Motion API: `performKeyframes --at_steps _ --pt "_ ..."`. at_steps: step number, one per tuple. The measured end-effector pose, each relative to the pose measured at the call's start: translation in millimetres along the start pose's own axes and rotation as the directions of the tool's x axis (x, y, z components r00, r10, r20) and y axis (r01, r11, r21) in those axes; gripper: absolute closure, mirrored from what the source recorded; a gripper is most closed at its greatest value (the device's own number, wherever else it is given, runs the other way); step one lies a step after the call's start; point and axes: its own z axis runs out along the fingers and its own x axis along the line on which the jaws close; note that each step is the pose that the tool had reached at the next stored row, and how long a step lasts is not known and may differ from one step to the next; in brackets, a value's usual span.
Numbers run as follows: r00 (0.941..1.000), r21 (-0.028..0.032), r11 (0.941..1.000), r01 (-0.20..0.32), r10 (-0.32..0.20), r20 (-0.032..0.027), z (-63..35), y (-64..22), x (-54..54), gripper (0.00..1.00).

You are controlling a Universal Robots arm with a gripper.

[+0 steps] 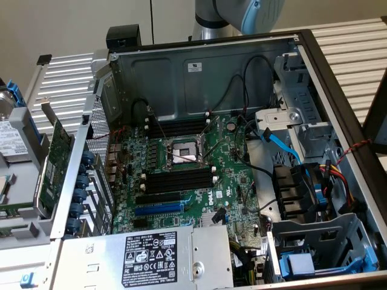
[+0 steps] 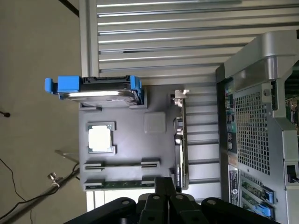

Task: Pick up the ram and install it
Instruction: 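Reach for the ram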

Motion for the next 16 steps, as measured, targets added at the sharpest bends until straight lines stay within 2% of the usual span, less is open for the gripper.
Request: performKeyframes --at_steps 9,16 --pt "1.0 0.0002 1.0 0.0 0.0 -0.0026 -0.5 -5.6 20.2 0.9" --pt "1.0 -0.0003 1.0 0.0 0.0 -0.0035 -0.5 -9.1 26.9 0.9"
